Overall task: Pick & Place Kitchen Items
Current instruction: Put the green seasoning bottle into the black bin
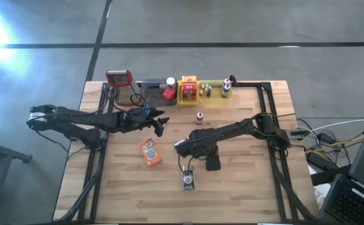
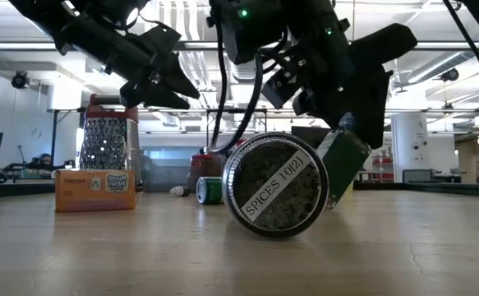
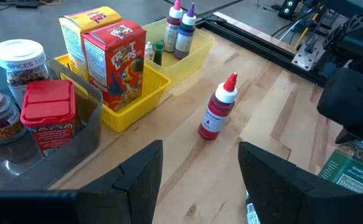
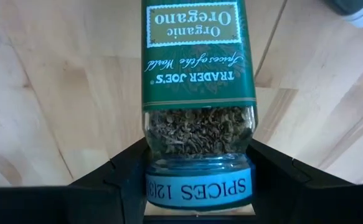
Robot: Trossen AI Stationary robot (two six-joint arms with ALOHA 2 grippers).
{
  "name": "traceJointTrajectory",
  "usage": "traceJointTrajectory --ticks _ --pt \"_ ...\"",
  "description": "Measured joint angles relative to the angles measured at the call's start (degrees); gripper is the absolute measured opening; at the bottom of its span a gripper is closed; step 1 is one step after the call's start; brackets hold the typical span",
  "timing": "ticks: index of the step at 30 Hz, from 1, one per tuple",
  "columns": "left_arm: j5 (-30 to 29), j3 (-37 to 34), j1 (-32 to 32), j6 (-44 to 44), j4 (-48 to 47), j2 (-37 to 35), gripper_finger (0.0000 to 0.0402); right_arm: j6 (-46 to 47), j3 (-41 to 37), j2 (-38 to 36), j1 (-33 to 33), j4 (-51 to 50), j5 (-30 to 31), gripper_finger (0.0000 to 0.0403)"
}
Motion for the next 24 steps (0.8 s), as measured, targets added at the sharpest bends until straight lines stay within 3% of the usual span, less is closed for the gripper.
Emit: traceJointTrajectory --ticks 6,14,18,24 --pt "0.0 0.0 0.0 0.0 -0.47 0.0 0.0216 -0.4 0.97 -1.78 0.09 0.03 0.0 0.0197" --pt "0.02 -0.04 0.0 -0.02 -1.88 0.04 0.0216 2.26 -2.04 -10.04 0.35 0.04 -0.02 0.0203" --pt "0.02 -0.04 0.0 -0.35 -2.04 0.04 0.0216 5.33 -6.19 -14.41 0.35 0.07 -0.69 0.02" --pt "0.02 -0.04 0.0 -0.46 -2.21 0.04 0.0216 12.07 -16.18 -20.45 0.37 -0.08 -7.97 0.0197"
